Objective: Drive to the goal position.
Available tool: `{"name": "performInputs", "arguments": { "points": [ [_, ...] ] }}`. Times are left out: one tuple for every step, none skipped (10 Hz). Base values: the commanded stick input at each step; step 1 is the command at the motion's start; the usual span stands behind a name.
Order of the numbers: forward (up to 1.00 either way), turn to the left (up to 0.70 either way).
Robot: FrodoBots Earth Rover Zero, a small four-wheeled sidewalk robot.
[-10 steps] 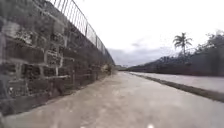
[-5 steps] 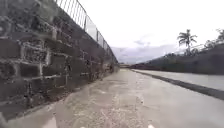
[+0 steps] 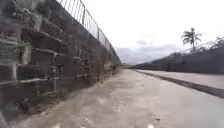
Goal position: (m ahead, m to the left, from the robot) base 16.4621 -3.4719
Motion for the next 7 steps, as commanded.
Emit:
{"name": "performInputs", "arguments": {
  "points": [
    [1.00,0.00],
    [1.00,0.00],
    [1.00,0.00],
    [1.00,0.00],
    [1.00,0.00],
    [1.00,-0.09],
    [1.00,-0.19]
  ]
}}
